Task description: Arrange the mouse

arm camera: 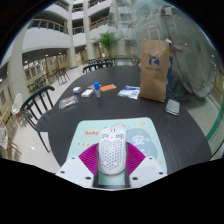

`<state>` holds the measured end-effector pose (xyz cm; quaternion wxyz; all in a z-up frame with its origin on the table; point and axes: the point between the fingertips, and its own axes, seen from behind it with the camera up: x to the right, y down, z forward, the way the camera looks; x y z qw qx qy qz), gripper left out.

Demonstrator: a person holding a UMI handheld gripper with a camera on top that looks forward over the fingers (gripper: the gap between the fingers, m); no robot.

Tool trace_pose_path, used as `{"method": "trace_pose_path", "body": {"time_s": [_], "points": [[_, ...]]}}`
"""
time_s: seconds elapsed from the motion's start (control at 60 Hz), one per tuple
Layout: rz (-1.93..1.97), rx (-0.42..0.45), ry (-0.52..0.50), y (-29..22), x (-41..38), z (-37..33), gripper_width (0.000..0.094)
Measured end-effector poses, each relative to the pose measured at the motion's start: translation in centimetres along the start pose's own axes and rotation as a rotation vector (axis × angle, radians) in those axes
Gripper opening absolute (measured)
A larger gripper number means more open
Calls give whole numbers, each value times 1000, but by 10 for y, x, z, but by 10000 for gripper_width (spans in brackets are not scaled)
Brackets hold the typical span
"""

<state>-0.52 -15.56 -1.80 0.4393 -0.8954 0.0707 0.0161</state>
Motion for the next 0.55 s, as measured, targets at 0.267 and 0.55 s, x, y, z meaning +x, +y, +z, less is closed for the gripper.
{"method": "trace_pose_path", "body": {"time_s": [0.267, 0.55], "points": [[-74, -63, -31, -14, -1, 53, 602], [-100, -25, -77, -15, -6, 21, 854]]}}
